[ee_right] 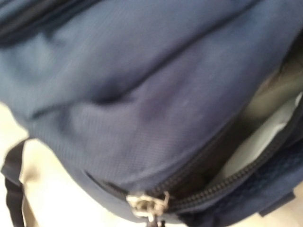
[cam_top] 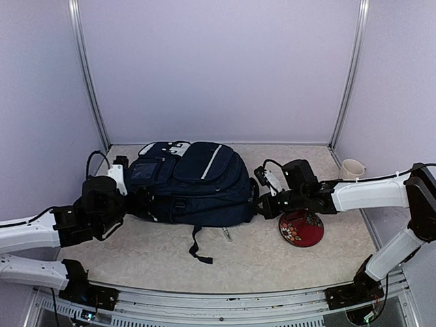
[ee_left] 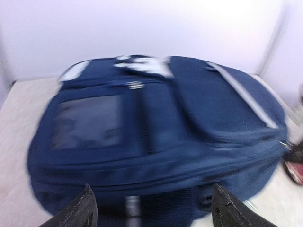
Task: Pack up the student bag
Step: Zip the student bag into the largest pocket of the bag, then hold the largest pocket of the student bag, then zip the student bag into the largest pocket of the bag.
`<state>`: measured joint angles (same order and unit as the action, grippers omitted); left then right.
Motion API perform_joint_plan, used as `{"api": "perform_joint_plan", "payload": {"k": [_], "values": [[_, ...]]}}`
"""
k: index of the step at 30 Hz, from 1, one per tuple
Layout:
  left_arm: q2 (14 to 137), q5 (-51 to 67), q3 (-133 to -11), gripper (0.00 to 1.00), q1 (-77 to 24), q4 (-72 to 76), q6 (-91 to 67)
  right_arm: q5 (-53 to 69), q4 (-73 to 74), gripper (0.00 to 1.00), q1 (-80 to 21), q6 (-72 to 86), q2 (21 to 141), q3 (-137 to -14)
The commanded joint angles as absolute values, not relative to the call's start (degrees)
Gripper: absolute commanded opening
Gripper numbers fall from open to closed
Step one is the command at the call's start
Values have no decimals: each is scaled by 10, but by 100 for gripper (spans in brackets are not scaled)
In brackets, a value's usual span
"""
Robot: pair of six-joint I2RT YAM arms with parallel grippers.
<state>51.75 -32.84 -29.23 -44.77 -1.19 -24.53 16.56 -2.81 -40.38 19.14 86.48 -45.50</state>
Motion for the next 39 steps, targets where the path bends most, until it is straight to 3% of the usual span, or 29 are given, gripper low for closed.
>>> {"api": "perform_joint_plan", "payload": {"k": [1, 7, 12, 21, 23, 24, 25, 27, 39], "values": [[555, -288, -280, 77, -595, 164, -13, 170, -42, 0, -401, 213, 866, -473], [746, -219, -387, 70, -682, 104, 116, 176, -43, 0, -403, 218, 866, -471], [876, -304, -457, 57, -676, 79, 174, 177, -36, 0, -404, 215, 865, -476], [994, -449, -491, 68, -632, 162, 242, 188, -25, 0, -404, 213, 855, -483], [1044, -515, -504, 59, -628, 183, 261, 169, 2, 0, -405, 200, 854, -497], [1052, -531, -504, 48, -626, 190, 263, 154, 19, 0, -404, 193, 855, -504], [1055, -543, -505, 36, -625, 192, 263, 140, 37, 0, -404, 186, 858, -511], [1049, -559, -498, 2, -626, 193, 256, 112, 70, 0, -400, 171, 860, -522], [883, -574, -369, 0, -622, 166, 169, 37, 186, 0, -326, 87, 903, -597]]}}
